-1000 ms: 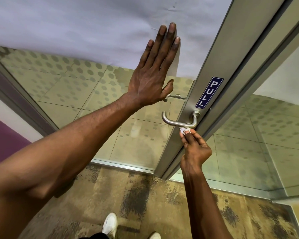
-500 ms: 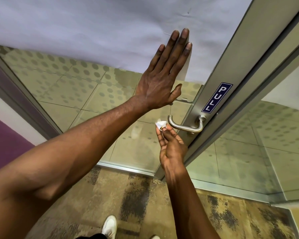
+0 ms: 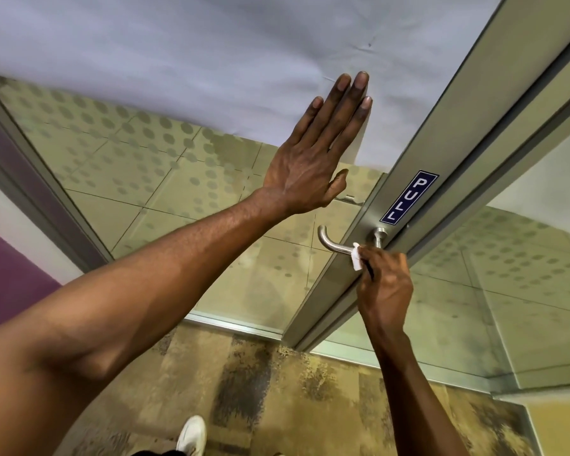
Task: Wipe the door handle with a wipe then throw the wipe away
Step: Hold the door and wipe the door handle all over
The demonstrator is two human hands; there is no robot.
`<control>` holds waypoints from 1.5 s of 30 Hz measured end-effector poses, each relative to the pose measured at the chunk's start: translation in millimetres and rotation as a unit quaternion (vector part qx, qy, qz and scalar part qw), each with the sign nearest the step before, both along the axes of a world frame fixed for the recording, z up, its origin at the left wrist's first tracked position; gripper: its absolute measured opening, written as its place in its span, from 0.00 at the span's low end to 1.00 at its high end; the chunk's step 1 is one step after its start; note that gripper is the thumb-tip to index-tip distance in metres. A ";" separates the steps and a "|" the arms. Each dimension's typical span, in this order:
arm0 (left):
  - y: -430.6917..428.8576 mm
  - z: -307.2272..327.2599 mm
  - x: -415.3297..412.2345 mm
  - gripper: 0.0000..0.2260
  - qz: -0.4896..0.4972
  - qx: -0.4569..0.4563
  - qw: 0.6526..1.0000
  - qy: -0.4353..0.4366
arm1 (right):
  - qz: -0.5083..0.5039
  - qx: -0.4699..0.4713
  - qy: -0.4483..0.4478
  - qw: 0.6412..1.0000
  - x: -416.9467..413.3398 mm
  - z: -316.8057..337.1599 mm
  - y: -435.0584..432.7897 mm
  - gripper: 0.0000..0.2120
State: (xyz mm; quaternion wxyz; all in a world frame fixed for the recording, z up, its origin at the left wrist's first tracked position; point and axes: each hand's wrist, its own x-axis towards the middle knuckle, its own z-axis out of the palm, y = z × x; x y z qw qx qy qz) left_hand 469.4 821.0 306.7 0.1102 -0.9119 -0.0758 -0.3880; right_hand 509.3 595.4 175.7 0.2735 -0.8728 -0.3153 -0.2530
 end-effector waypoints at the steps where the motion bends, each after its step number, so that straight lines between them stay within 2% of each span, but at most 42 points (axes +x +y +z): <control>1: -0.3 0.0 0.2 0.47 0.000 0.001 1.000 0.001 | 0.011 -0.005 0.001 1.000 0.6 1.1 2.4 0.13; 4: -1.0 1.1 -1.3 0.46 0.003 0.002 1.000 0.003 | 0.064 -0.028 0.007 0.998 -3.8 7.7 19.8 0.16; 8: -0.1 2.4 -3.6 0.45 0.005 0.010 1.000 0.011 | 0.086 -0.058 0.007 0.995 -9.8 16.6 49.8 0.15; 17: 1.0 2.2 -4.4 0.45 0.003 0.009 1.000 0.006 | 0.016 -0.164 0.036 0.986 -3.8 31.2 98.3 0.14; 20: 1.8 1.8 -3.9 0.45 -0.001 0.006 1.000 0.004 | 0.033 -0.206 0.014 0.978 -7.3 39.1 105.2 0.07; 23: 3.7 0.4 -3.6 0.45 -0.003 0.009 1.000 0.000 | 0.064 -0.279 -0.031 0.958 -13.0 44.1 105.8 0.09; 25: 4.7 0.1 -3.6 0.45 -0.007 0.011 1.000 0.000 | 0.096 -0.312 -0.064 0.943 -10.7 39.5 99.0 0.04; 26: 5.4 0.1 -3.5 0.45 -0.008 0.012 1.000 0.000 | 0.114 -0.316 -0.079 0.939 -8.1 35.6 94.0 0.02; 30: 7.7 -1.1 -2.6 0.44 -0.011 0.019 1.000 -0.003 | 0.178 -0.293 -0.130 0.930 -1.8 15.3 56.1 0.13; 32: 9.5 -1.8 -2.3 0.44 -0.011 0.022 1.000 -0.005 | 0.174 -0.277 -0.147 0.933 2.1 4.7 32.5 0.18; 40: 10.0 -3.5 0.9 0.45 -0.012 0.022 1.000 -0.011 | 0.134 -0.219 -0.121 0.959 40.1 0.8 -24.6 0.23; 45: 12.7 -4.5 -0.3 0.46 -0.012 0.027 0.999 -0.014 | 0.100 -0.177 -0.069 0.977 58.8 6.8 -35.5 0.26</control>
